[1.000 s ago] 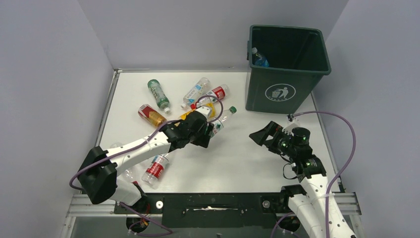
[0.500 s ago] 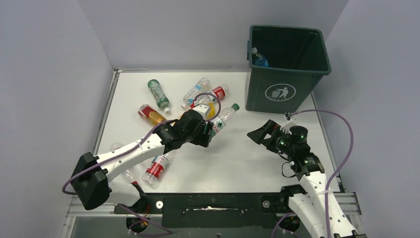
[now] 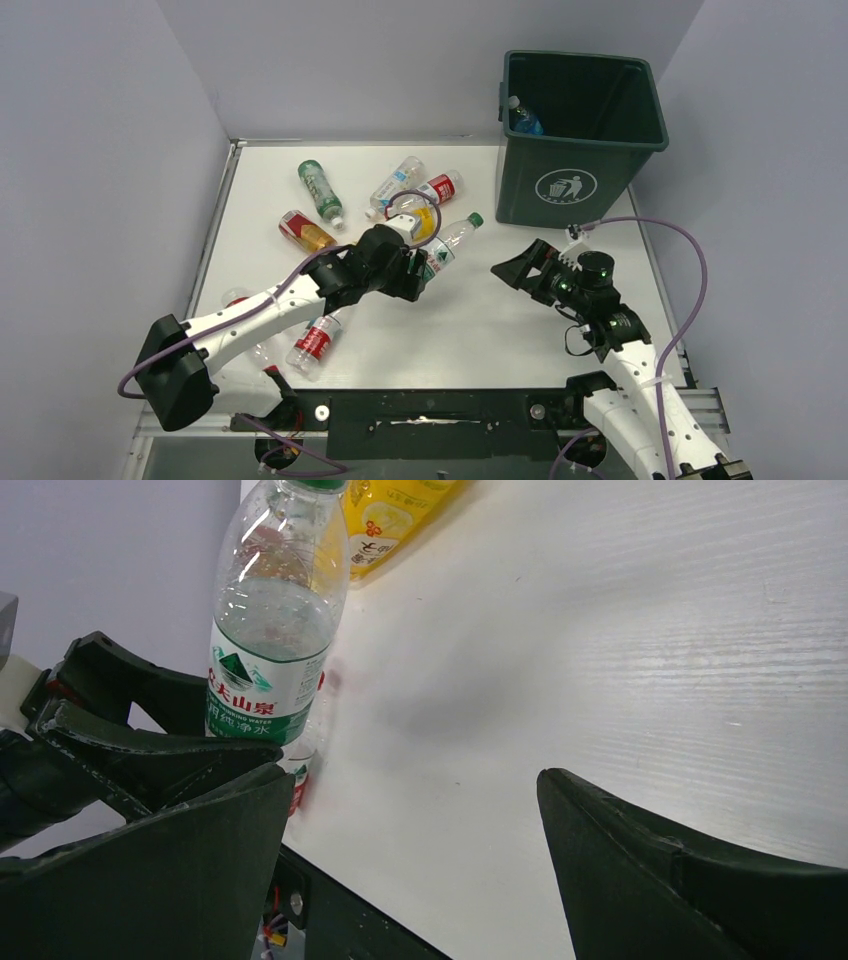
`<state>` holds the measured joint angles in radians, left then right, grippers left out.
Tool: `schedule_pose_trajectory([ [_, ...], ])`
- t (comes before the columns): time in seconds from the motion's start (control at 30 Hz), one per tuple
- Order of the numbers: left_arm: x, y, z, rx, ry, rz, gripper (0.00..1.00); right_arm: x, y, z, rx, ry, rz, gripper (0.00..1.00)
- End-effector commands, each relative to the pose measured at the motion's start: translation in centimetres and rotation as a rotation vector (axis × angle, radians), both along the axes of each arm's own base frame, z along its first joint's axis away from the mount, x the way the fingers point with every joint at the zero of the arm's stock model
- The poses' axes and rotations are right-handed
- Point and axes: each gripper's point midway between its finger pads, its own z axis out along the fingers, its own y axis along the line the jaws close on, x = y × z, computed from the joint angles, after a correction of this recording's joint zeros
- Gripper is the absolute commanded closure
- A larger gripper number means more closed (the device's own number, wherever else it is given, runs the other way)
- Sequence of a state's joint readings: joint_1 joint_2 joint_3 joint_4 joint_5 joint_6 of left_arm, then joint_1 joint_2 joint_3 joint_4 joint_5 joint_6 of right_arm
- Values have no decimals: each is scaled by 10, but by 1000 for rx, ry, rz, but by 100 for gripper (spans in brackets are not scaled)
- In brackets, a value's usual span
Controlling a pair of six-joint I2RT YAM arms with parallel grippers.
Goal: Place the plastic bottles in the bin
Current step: Pick up the plastic bottle at the center of the board.
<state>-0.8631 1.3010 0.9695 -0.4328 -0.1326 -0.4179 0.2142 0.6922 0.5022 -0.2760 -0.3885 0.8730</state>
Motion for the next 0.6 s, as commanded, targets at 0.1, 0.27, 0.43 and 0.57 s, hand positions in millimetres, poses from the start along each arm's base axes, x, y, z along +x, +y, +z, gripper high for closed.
schedule_pose_trajectory([
  [0.1,0,-7,18,-68,-30,-6,48,8,7,10,13,-56,-1,2],
  [0.27,0,-7,17,-68,-30,-6,49,8,9,7,10,-49,2,2],
  [0.43,-1,-7,15,-66,-27,-7,49,8,11,4,9,-45,4,2],
  [0.57,0,-8,16,-67,-28,-7,48,7,13,3,8,-43,9,2],
])
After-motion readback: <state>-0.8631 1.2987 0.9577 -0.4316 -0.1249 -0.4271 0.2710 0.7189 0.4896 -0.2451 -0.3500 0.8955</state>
